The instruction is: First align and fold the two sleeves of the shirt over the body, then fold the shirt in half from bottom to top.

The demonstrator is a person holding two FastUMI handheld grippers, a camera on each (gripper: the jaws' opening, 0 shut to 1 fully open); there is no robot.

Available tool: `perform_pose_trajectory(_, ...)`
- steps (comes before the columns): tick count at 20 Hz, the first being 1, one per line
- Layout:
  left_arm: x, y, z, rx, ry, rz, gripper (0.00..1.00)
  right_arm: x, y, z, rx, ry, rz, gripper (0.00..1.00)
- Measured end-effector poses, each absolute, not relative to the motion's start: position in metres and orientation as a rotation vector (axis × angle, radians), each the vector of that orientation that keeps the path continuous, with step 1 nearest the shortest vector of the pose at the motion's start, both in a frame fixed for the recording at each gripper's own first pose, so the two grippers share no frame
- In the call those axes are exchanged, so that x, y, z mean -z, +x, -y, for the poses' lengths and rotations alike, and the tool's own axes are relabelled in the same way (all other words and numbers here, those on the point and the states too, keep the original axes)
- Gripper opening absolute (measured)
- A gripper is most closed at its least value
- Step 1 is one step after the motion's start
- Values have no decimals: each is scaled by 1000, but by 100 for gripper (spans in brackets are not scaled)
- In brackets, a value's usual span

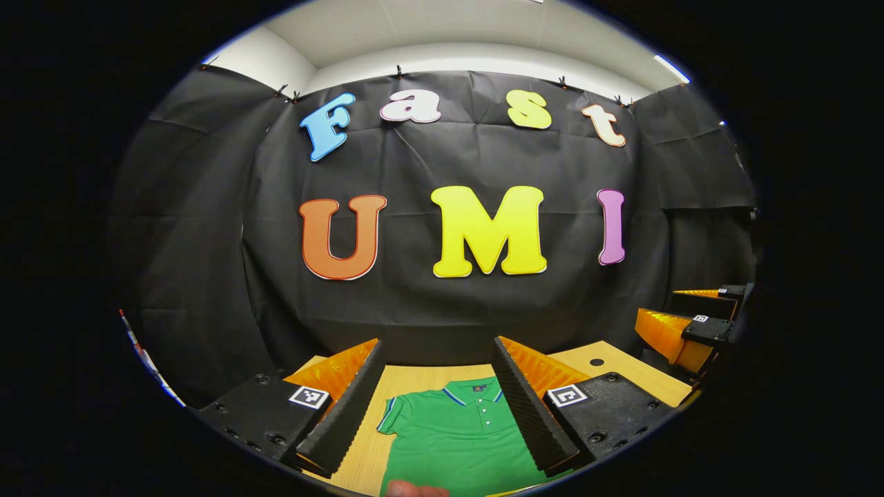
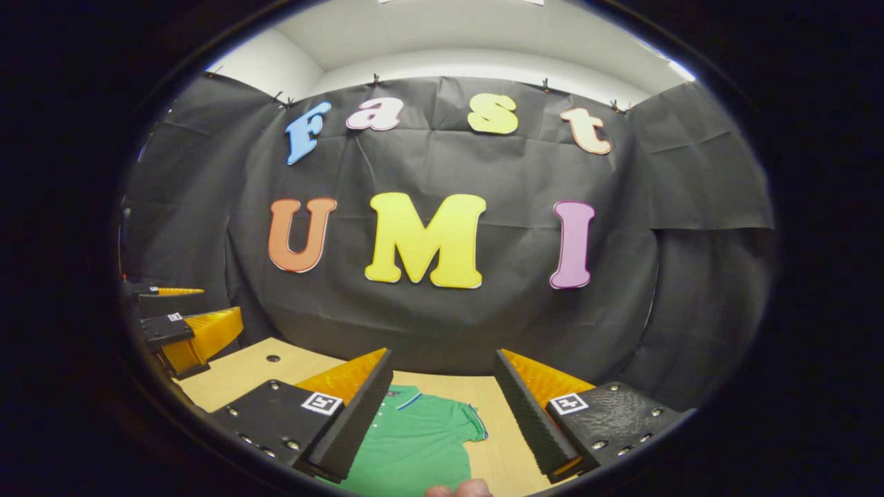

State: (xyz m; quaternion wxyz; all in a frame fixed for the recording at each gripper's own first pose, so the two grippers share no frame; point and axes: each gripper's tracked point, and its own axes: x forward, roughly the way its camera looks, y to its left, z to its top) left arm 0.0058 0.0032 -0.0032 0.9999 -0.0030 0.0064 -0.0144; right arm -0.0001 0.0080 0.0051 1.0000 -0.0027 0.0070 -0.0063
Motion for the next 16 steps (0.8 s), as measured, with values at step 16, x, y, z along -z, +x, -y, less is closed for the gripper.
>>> perform_pose_trajectory(16,17,10,-14,-23,25,-79,99,72,92,35,-48,7,-230,93)
